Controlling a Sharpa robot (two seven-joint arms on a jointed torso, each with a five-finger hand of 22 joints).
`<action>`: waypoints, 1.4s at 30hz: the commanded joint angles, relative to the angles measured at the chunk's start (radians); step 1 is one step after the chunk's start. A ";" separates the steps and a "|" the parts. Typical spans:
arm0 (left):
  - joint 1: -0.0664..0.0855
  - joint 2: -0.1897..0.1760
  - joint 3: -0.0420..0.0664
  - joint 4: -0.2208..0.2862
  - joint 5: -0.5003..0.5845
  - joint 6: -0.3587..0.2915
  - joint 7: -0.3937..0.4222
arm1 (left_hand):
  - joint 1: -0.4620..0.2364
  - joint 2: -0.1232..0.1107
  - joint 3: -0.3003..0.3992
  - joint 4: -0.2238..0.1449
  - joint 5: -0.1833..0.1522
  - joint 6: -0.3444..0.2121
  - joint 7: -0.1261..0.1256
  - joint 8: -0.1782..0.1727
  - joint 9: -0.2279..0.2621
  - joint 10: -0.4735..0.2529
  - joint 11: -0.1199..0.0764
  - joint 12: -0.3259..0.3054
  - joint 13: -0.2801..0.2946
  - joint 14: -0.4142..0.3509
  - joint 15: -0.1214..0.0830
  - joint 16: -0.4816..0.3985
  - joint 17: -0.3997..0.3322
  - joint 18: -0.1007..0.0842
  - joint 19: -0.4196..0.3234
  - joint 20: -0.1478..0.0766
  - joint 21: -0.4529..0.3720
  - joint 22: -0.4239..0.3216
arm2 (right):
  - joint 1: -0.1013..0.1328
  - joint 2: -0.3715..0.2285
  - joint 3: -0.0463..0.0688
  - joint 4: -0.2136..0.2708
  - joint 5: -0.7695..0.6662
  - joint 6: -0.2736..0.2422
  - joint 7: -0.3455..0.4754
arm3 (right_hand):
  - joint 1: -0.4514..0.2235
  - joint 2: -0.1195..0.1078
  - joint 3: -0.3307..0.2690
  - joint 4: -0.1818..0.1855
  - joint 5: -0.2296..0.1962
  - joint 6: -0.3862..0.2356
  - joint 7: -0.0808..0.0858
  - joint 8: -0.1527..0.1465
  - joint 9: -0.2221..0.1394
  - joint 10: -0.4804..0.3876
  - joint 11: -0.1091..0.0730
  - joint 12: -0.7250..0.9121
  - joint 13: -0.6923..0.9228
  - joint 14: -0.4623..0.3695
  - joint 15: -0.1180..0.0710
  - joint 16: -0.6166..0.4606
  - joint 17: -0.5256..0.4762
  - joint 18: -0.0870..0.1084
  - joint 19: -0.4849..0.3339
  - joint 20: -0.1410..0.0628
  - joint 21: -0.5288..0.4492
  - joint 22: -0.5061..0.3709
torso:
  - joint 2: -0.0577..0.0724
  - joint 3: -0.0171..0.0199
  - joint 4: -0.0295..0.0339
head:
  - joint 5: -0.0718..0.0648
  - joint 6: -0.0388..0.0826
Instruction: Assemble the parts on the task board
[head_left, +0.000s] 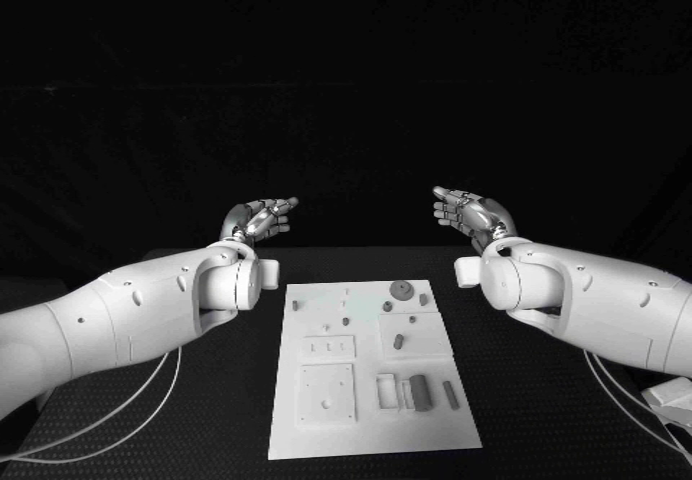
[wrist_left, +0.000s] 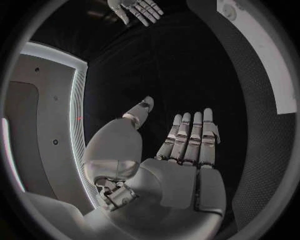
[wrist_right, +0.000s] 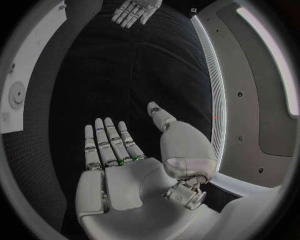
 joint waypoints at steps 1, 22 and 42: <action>0.032 0.030 -0.016 -0.075 -0.012 0.143 -0.129 | 0.029 -0.001 0.015 -0.002 0.006 0.021 0.006 0.011 0.013 0.025 0.004 0.007 0.003 0.026 0.003 0.015 0.014 -0.007 0.030 -0.003 0.010 0.016 | 0.025 0.008 -0.009 -0.057 -0.052 0.233 -0.123 | 0.101 0.026 0.038 -0.081 0.008 0.041 0.075 0.032 0.022 0.063 0.010 0.020 0.008 0.072 0.005 0.043 0.027 0.031 0.063 0.005 0.015 0.080 | 0.001 -0.0007 0.0002 | 0.000 -0.003; 0.106 0.003 -0.077 -0.110 -0.083 0.339 -0.190 | 0.090 0.035 0.045 -0.052 0.007 0.231 0.027 0.080 0.012 0.335 -0.012 0.124 0.068 0.367 -0.061 0.185 0.125 0.036 0.246 -0.074 0.116 0.072 | 0.077 0.107 -0.038 -0.328 -0.996 0.409 -0.230 | 0.269 -0.051 0.069 -0.126 0.008 0.288 0.055 0.121 0.033 0.343 -0.026 0.092 0.031 0.412 -0.081 0.171 0.103 0.151 0.391 -0.008 0.044 0.022 | 0.019 0.0030 0.0042 | -0.009 -0.003; 0.105 -0.085 -0.076 0.099 -0.087 0.354 -0.167 | 0.089 0.034 0.046 -0.066 0.007 0.243 0.027 0.073 0.002 0.346 -0.014 0.115 0.071 0.371 -0.062 0.178 0.137 0.031 0.248 -0.078 0.115 0.077 | 0.066 0.104 -0.037 -0.240 -1.523 0.401 -0.260 | 0.303 -0.086 0.053 -0.126 0.008 0.411 0.018 0.128 0.027 0.479 -0.075 0.079 0.032 0.654 -0.184 0.252 0.207 0.208 0.657 -0.043 0.099 0.020 | 0.090 -0.0017 0.0451 | -0.049 0.016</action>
